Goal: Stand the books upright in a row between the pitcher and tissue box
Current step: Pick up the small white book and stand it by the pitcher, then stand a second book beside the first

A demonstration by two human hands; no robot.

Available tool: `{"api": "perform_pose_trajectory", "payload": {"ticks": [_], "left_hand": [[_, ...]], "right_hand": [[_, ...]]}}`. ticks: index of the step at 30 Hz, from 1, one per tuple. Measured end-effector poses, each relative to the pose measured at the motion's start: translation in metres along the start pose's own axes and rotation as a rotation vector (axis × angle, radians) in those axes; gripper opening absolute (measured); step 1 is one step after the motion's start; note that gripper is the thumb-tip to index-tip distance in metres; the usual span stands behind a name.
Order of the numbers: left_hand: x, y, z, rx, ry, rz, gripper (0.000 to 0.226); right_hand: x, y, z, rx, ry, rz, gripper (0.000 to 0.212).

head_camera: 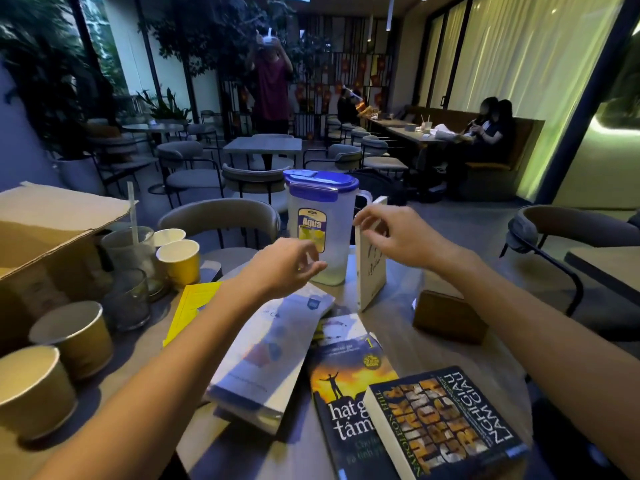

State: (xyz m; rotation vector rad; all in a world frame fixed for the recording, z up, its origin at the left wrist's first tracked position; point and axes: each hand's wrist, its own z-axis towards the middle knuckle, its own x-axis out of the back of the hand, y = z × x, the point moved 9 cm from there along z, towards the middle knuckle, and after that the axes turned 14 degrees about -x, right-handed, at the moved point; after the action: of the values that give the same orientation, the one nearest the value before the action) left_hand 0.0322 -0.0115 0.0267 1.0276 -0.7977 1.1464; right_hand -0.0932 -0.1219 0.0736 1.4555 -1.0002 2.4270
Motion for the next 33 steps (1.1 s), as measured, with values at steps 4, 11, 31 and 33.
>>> {"api": "perform_pose_trajectory", "payload": {"ticks": [4, 11, 31, 33], "left_hand": [[-0.016, -0.031, -0.034, 0.072, -0.116, 0.04, 0.036], [-0.027, -0.075, -0.073, 0.26, -0.134, -0.033, 0.054], [0.012, -0.053, -0.067, 0.219, 0.062, -0.544, 0.029], [0.035, -0.035, -0.056, 0.156, 0.129, -0.552, 0.028]], "right_hand": [[-0.064, -0.022, -0.021, 0.015, -0.185, -0.031, 0.019], [-0.157, -0.013, -0.03, -0.176, -0.445, -0.173, 0.062], [-0.083, -0.04, -0.034, -0.157, -0.247, 0.164, 0.013], [-0.055, -0.043, -0.031, -0.132, -0.2, 0.184, 0.016]]}}
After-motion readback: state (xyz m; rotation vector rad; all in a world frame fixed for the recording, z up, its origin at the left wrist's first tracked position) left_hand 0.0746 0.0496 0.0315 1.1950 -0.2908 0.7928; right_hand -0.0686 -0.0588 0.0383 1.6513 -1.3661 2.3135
